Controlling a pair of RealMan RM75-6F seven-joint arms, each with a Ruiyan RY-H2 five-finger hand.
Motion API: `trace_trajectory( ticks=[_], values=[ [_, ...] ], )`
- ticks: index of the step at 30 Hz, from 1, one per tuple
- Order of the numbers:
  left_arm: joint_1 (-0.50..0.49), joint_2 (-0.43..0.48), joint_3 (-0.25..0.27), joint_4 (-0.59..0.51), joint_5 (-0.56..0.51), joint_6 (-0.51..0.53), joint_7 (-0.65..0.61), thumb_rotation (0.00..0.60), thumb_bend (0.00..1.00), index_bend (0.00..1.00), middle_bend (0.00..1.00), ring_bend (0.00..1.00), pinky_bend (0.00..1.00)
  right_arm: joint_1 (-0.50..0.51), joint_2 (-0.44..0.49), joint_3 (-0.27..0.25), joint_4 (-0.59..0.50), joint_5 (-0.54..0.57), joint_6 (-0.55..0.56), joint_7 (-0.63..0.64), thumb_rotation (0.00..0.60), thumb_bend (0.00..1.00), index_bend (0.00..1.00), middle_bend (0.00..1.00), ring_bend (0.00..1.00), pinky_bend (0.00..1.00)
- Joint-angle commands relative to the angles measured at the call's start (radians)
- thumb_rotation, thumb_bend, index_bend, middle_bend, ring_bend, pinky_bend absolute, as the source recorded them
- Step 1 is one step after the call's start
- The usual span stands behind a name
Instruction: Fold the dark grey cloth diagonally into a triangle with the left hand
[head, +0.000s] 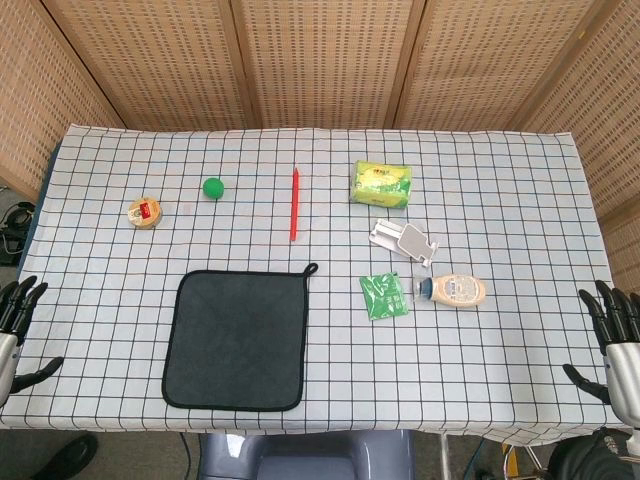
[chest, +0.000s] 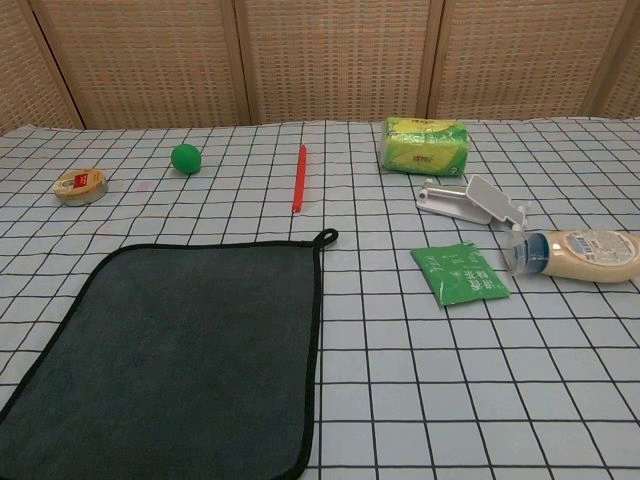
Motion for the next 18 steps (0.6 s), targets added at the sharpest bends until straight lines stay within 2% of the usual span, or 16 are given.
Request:
trace_trajectory(
  ticks=[1,8,12,15,18],
  values=[
    [0.000,-0.001,0.000,0.001,-0.002,-0.003,0.001,0.600,0.00,0.00,0.00,0.00,0.00,0.000,0.001,0.000,-0.001,0.001,-0.001,0.002,0.600,0.00,0.00,0.00,0.00,0.00],
    [-0.008,-0.005,0.002,0.007,-0.016,-0.032,-0.007,0.600,0.00,0.00,0.00,0.00,0.00,0.002,0.002,-0.002,-0.002,-0.001,-0.006,0.004,0.600,0.00,0.00,0.00,0.00,0.00],
    [-0.035,-0.016,-0.002,0.015,-0.032,-0.086,-0.026,0.600,0.00,0.00,0.00,0.00,0.00,0.001,0.004,0.000,-0.006,0.001,-0.002,0.009,0.600,0.00,0.00,0.00,0.00,0.00],
    [-0.085,-0.030,-0.015,0.020,-0.050,-0.165,-0.051,0.600,0.00,0.01,0.00,0.00,0.00,0.000,0.005,0.002,-0.007,0.002,0.000,0.009,0.600,0.00,0.00,0.00,0.00,0.00],
    [-0.166,-0.046,-0.045,0.023,-0.069,-0.277,-0.063,0.600,0.00,0.08,0.00,0.00,0.00,0.001,0.004,0.004,-0.007,0.008,-0.003,0.008,0.600,0.00,0.00,0.00,0.00,0.00]
  ],
)
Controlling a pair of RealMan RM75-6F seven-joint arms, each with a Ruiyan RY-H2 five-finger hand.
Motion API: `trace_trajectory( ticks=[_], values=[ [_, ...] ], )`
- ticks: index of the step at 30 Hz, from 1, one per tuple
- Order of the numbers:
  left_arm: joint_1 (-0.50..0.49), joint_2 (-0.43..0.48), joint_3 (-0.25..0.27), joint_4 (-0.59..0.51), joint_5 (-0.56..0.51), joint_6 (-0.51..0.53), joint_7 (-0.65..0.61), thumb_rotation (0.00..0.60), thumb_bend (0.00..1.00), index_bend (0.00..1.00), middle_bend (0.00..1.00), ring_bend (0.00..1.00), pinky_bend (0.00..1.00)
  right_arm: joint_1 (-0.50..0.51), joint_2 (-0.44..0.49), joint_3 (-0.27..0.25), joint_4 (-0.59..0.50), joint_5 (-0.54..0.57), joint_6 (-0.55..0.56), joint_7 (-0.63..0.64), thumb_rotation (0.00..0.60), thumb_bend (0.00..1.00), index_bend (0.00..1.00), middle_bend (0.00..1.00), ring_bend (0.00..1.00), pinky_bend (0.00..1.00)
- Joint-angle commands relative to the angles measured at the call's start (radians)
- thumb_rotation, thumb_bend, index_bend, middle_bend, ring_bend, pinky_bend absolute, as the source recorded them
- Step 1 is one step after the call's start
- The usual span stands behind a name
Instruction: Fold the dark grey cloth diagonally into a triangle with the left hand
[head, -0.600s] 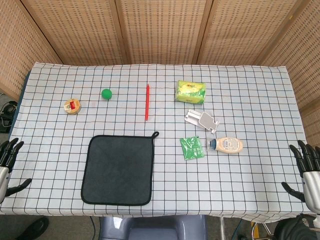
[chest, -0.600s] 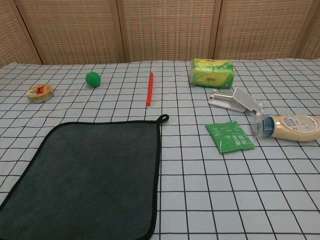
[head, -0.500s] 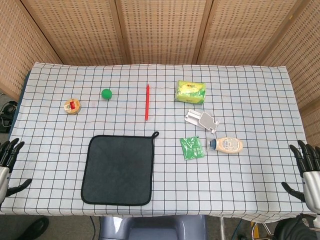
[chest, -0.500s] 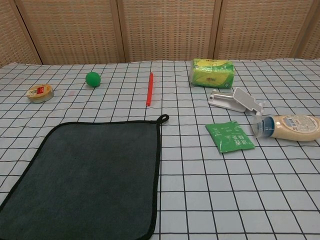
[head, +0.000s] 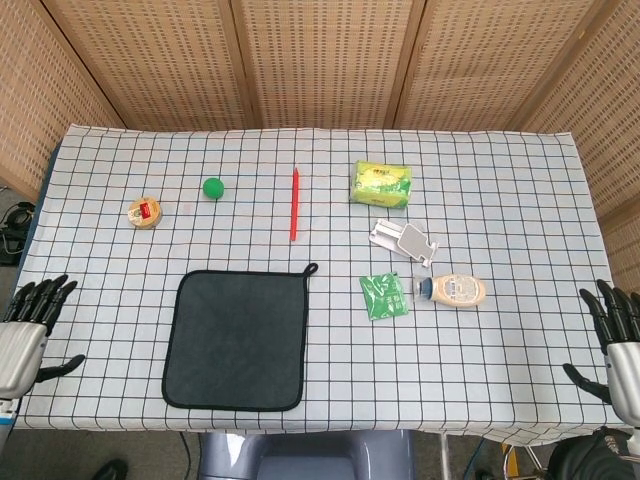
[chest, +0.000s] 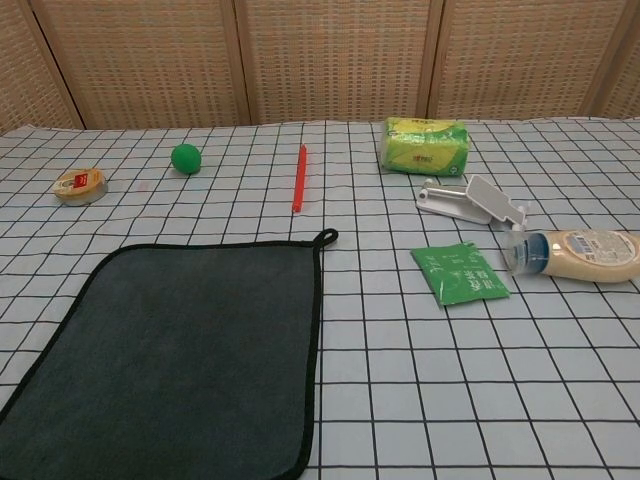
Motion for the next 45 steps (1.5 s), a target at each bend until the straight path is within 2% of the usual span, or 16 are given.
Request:
trace_trajectory(
  ticks=[1,3,7,13,18,27,45],
  values=[
    [-0.129,-0.033,-0.050,0.009,-0.035,-0.166,-0.020,0.600,0.00,0.11,0.00,0.00,0.00,0.002,-0.001,0.003,0.001,0.009,-0.005,-0.001,0.600,0.00,0.00,0.00,0.00,0.00],
    [-0.201,-0.062,-0.083,0.023,-0.054,-0.250,-0.009,0.600,0.01,0.17,0.00,0.00,0.00,0.005,-0.002,0.007,0.005,0.021,-0.012,-0.002,0.600,0.00,0.00,0.00,0.00,0.00],
    [-0.333,-0.145,-0.144,0.079,-0.112,-0.398,0.028,0.600,0.23,0.27,0.00,0.00,0.00,0.012,-0.004,0.018,0.015,0.055,-0.032,0.005,0.600,0.00,0.00,0.00,0.00,0.00],
    [-0.491,-0.297,-0.209,0.203,-0.222,-0.561,0.070,0.600,0.34,0.31,0.00,0.00,0.00,0.021,-0.002,0.034,0.031,0.104,-0.057,0.025,0.600,0.00,0.00,0.00,0.00,0.00],
    [-0.603,-0.437,-0.239,0.337,-0.314,-0.648,0.112,0.600,0.37,0.33,0.00,0.00,0.00,0.028,0.000,0.046,0.043,0.139,-0.077,0.046,0.600,0.00,0.00,0.00,0.00,0.00],
    [-0.746,-0.602,-0.259,0.514,-0.424,-0.755,0.166,0.600,0.41,0.35,0.00,0.00,0.00,0.036,0.000,0.060,0.060,0.181,-0.101,0.058,0.600,0.00,0.00,0.00,0.00,0.00],
    [-0.901,-0.797,-0.267,0.726,-0.531,-0.831,0.188,0.600,0.43,0.37,0.00,0.00,0.00,0.037,0.005,0.075,0.077,0.223,-0.114,0.087,0.600,0.00,0.00,0.00,0.00,0.00]
  ],
)
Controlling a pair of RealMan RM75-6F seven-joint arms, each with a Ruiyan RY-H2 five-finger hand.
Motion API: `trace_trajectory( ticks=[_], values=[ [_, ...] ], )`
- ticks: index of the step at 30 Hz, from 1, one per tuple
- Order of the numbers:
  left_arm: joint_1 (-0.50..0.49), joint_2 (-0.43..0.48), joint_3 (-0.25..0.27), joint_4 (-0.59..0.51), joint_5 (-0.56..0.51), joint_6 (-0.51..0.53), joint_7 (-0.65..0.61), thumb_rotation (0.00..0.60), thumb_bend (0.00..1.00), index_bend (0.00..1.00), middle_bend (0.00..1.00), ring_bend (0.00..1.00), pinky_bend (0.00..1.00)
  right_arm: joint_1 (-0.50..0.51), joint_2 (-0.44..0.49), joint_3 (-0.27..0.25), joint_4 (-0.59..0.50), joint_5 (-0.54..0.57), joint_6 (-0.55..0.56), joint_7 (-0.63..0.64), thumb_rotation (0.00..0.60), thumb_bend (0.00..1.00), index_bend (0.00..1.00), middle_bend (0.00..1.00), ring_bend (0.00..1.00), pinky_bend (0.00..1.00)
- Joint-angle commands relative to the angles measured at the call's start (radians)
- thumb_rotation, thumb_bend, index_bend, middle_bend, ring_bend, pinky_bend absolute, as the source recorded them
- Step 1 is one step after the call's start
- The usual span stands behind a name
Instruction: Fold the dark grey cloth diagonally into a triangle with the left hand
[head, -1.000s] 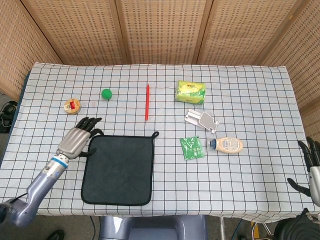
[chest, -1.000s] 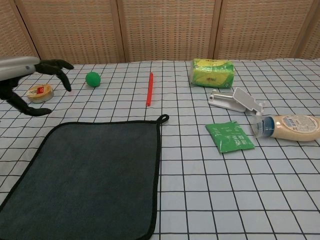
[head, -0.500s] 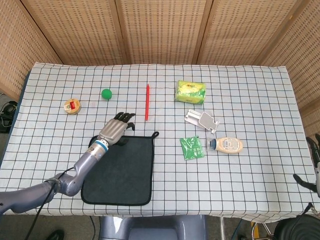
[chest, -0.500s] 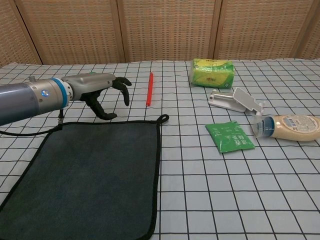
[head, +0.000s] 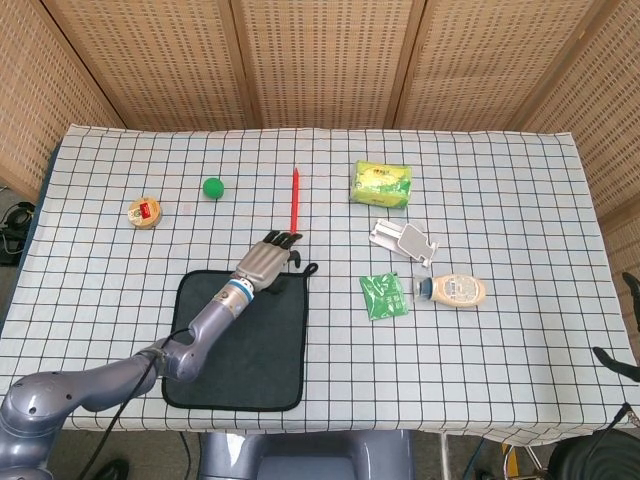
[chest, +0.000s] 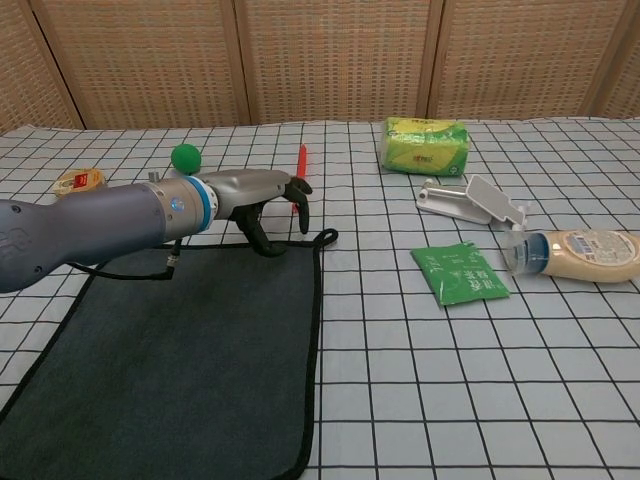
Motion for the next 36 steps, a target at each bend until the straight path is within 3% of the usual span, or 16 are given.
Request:
trace_trajectory(
  ticks=[1,17,26,36],
  values=[
    [-0.023,-0.023,0.001,0.026,-0.017,-0.009,0.007,0.600,0.43,0.37,0.00,0.00,0.00,-0.001,0.003,0.001,0.003,0.003,-0.001,0.007,0.600,0.00,0.00,0.00,0.00,0.00],
    [-0.057,-0.069,0.016,0.059,-0.083,-0.007,0.045,0.600,0.45,0.46,0.00,0.00,0.00,-0.006,0.015,0.004,0.008,0.003,0.001,0.050,0.600,0.00,0.00,0.00,0.00,0.00],
    [-0.051,-0.055,0.026,0.046,-0.105,0.006,0.046,0.600,0.47,0.55,0.00,0.00,0.00,-0.005,0.014,0.002,0.010,-0.003,-0.002,0.056,0.600,0.00,0.00,0.00,0.00,0.00],
    [-0.032,-0.019,0.032,-0.009,-0.091,0.035,0.016,0.600,0.47,0.57,0.00,0.00,0.00,-0.005,0.014,0.000,0.007,-0.011,0.002,0.057,0.600,0.00,0.00,0.00,0.00,0.00]
  ],
)
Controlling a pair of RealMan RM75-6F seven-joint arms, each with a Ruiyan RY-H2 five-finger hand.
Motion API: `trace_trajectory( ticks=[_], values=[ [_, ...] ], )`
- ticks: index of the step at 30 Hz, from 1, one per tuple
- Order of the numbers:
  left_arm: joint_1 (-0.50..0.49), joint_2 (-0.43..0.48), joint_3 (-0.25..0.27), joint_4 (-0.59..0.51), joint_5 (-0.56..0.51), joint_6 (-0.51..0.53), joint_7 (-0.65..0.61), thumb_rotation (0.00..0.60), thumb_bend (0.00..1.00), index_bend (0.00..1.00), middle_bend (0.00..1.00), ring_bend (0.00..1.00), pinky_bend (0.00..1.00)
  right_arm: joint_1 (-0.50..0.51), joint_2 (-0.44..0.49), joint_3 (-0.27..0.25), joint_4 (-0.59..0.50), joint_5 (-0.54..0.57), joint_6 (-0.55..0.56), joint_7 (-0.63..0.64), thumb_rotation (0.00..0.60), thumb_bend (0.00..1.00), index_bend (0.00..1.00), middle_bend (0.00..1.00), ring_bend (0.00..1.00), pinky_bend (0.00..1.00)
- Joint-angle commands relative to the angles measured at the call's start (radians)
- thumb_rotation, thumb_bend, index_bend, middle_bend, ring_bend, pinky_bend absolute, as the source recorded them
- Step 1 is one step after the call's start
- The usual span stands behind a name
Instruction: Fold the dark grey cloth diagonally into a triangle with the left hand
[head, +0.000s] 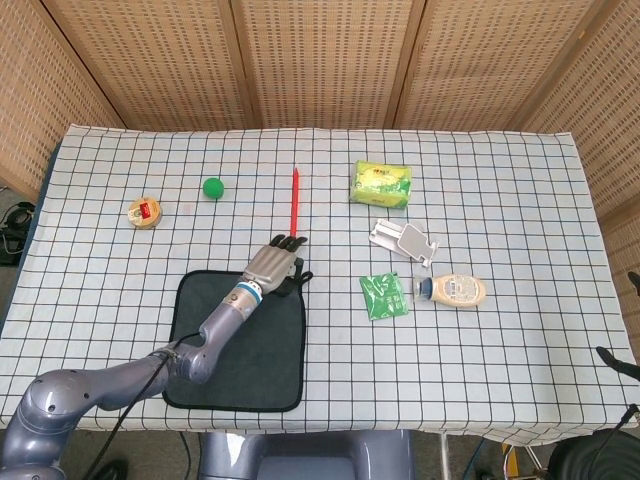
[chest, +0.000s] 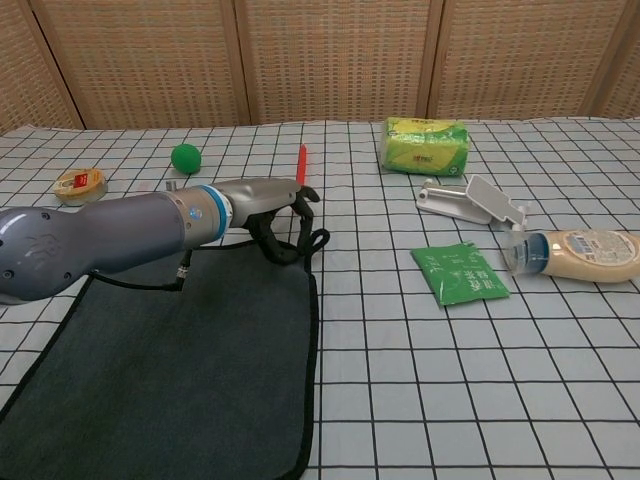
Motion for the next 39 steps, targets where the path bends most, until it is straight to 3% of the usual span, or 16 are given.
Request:
trace_trajectory(
  ticks=[1,13,19,29,39],
  values=[
    [0.014,0.024,0.004,-0.038,0.019,0.019,-0.018,0.600,0.47,0.57,0.00,0.00,0.00,-0.001,0.001,0.000,-0.001,-0.002,0.003,0.001,0.600,0.00,0.00,0.00,0.00,0.00],
    [0.136,0.203,0.053,-0.308,0.189,0.146,-0.163,0.600,0.47,0.57,0.00,0.00,0.00,-0.006,0.004,-0.007,-0.014,-0.027,0.019,-0.003,0.600,0.00,0.00,0.00,0.00,0.00],
    [0.239,0.326,0.135,-0.463,0.331,0.235,-0.281,0.600,0.47,0.57,0.00,0.00,0.00,-0.010,0.005,-0.013,-0.026,-0.045,0.032,-0.011,0.600,0.00,0.00,0.00,0.00,0.00],
    [0.338,0.437,0.256,-0.539,0.485,0.317,-0.400,0.600,0.47,0.57,0.00,0.00,0.00,-0.014,0.008,-0.020,-0.036,-0.060,0.041,-0.015,0.600,0.00,0.00,0.00,0.00,0.00],
    [0.412,0.507,0.371,-0.558,0.591,0.363,-0.440,0.600,0.47,0.57,0.00,0.00,0.00,-0.016,0.007,-0.024,-0.042,-0.073,0.049,-0.021,0.600,0.00,0.00,0.00,0.00,0.00]
  ],
)
